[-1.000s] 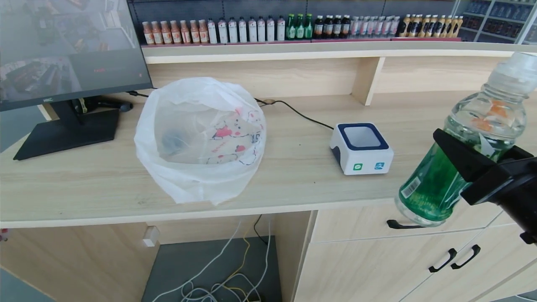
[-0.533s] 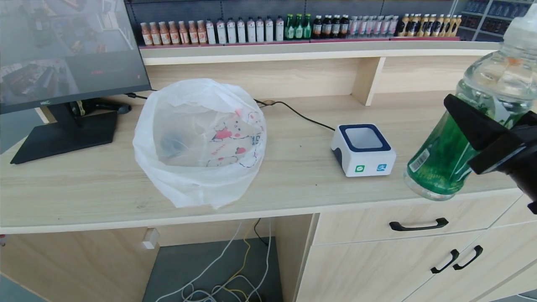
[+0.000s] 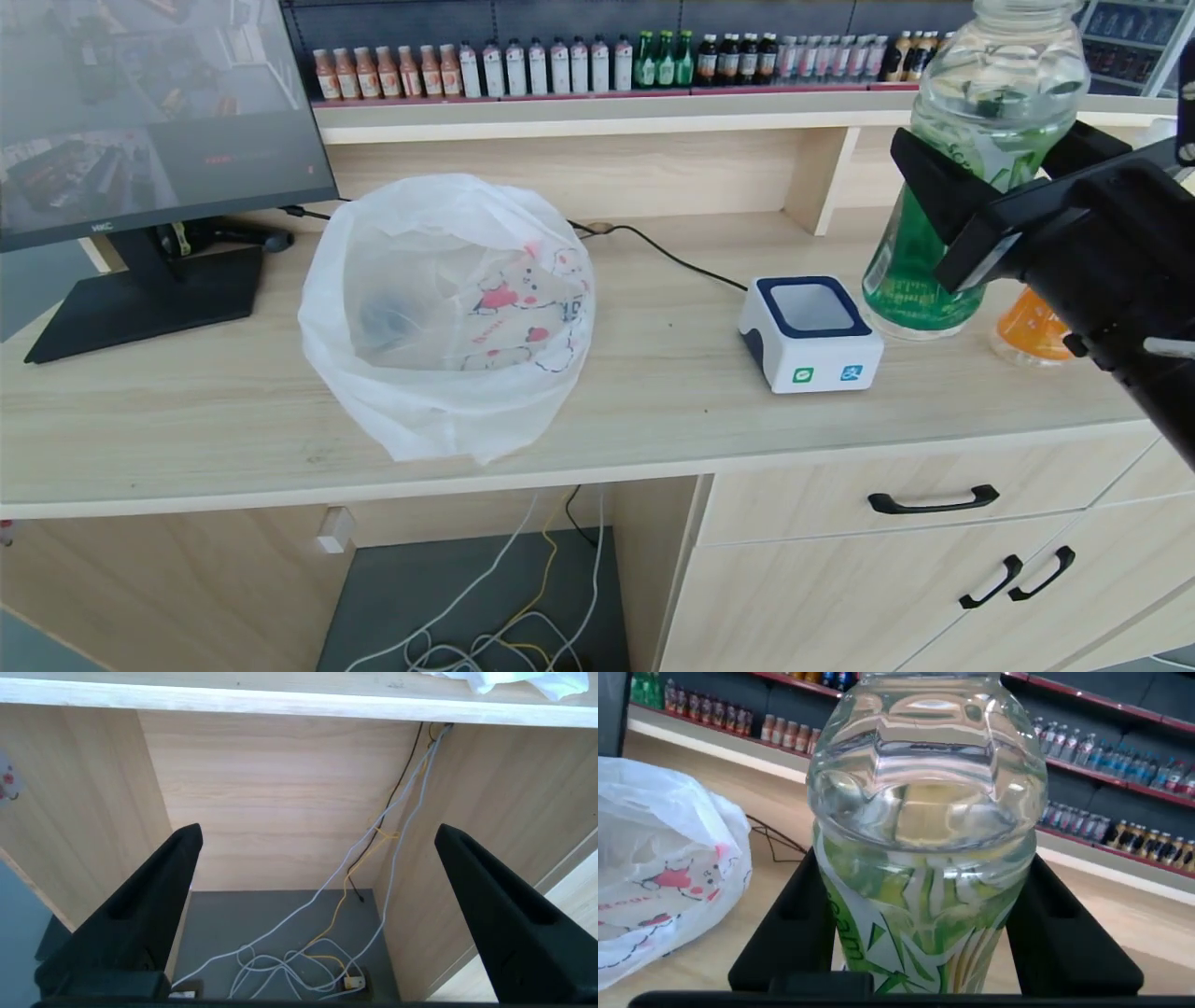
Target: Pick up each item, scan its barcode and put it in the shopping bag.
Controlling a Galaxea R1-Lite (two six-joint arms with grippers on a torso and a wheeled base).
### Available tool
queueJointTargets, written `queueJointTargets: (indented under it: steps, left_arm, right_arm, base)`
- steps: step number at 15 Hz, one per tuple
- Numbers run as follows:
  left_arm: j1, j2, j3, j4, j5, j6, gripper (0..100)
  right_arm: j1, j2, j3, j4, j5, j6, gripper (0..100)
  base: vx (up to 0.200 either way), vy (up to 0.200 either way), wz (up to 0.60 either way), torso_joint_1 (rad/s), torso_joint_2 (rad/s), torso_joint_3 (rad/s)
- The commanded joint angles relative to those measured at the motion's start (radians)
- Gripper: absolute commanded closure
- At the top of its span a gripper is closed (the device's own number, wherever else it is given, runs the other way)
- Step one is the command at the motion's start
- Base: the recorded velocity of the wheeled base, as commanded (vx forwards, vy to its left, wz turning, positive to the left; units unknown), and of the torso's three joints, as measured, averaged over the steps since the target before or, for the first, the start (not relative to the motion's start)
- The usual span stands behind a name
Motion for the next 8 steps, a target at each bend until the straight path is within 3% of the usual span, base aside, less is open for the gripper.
queueJointTargets:
  steps: [1,8]
  left_arm:
    - [0.0,0.0,0.0,0.0,0.0,0.0,0]
    - [0.0,0.0,0.0,0.0,0.0,0.0,0]
  right_arm:
    - [-0.001,0.065,-0.053,-0.002,0.02,-0.02,100]
    - [-0.08,0.102,-0.114,0.041,0.195,-0.108,100]
  base:
    - [0.0,0.0,0.0,0.0,0.0,0.0]
    - [0.0,0.0,0.0,0.0,0.0,0.0]
